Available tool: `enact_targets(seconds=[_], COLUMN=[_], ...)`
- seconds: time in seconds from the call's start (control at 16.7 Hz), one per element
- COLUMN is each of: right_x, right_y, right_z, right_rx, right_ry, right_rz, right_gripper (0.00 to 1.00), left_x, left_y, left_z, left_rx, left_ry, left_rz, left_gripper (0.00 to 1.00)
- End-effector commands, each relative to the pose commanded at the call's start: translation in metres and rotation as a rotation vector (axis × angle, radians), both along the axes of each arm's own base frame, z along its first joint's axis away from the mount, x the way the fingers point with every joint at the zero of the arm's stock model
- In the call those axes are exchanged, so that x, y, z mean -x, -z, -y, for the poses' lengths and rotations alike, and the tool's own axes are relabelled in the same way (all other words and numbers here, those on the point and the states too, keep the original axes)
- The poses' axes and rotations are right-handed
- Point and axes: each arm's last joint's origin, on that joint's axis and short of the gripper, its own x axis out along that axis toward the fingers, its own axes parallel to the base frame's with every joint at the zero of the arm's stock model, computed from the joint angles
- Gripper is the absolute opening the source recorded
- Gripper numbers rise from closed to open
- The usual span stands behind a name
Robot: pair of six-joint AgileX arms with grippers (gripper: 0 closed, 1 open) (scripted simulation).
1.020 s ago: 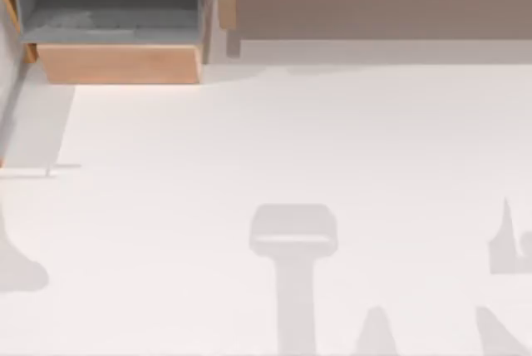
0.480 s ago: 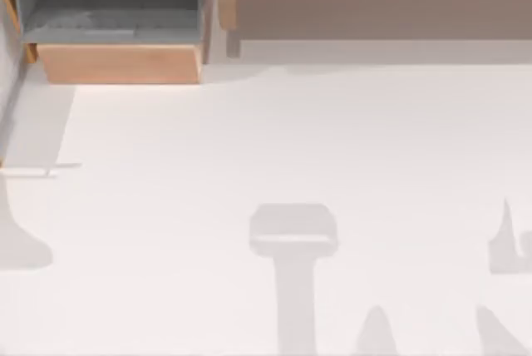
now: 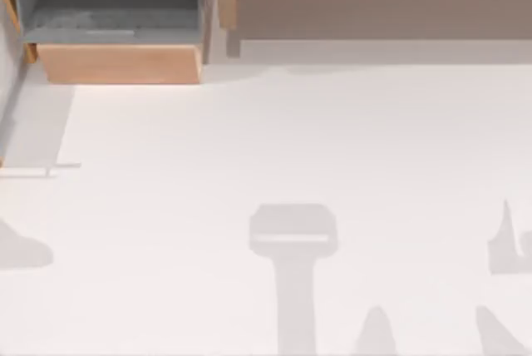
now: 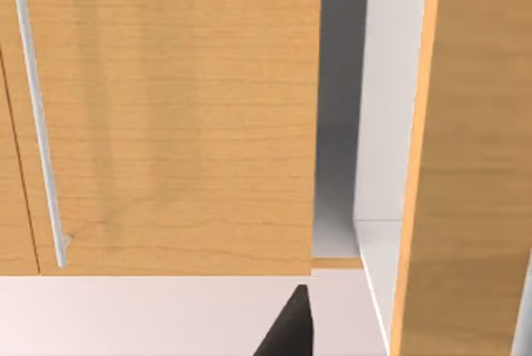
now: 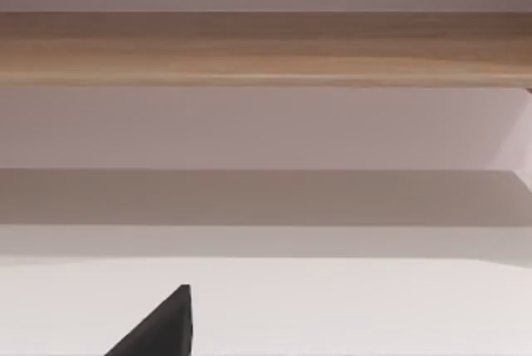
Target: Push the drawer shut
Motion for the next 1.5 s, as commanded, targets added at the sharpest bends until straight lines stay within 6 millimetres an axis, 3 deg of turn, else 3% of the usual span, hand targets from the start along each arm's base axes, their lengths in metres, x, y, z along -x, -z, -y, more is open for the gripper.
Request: enact_targets(seconds=[0.3, 0.36, 0.9, 1.38, 1.5], right_x=[0.000, 0.000, 0.000, 0.000, 0.000], right_y=[0.000, 0.000, 0.000, 0.000, 0.000], right_z=[0.000, 0.000, 0.000, 0.000, 0.000], right_rx=[0.000, 0.000, 0.000, 0.000, 0.000], right_ry=[0.000, 0.000, 0.000, 0.000, 0.000], right_rz=[0.000, 0.000, 0.000, 0.000, 0.000], right_gripper=[1.00, 1.00, 1.00, 1.00, 1.00], left_x=[0.000, 0.000, 0.000, -0.057, -0.063], left_y=[0.000, 0.000, 0.004, 0.004, 0.004], left_z=[0.000, 0.000, -0.001, 0.000, 0.001], left_rx=[0.000, 0.000, 0.016, 0.015, 0.016], left_ry=[0.000, 0.000, -0.003, -0.003, -0.002], left_rz=[0.000, 0.000, -0.016, -0.016, -0.016], left_gripper=[0.02, 0.00, 0.00, 0.00, 0.00])
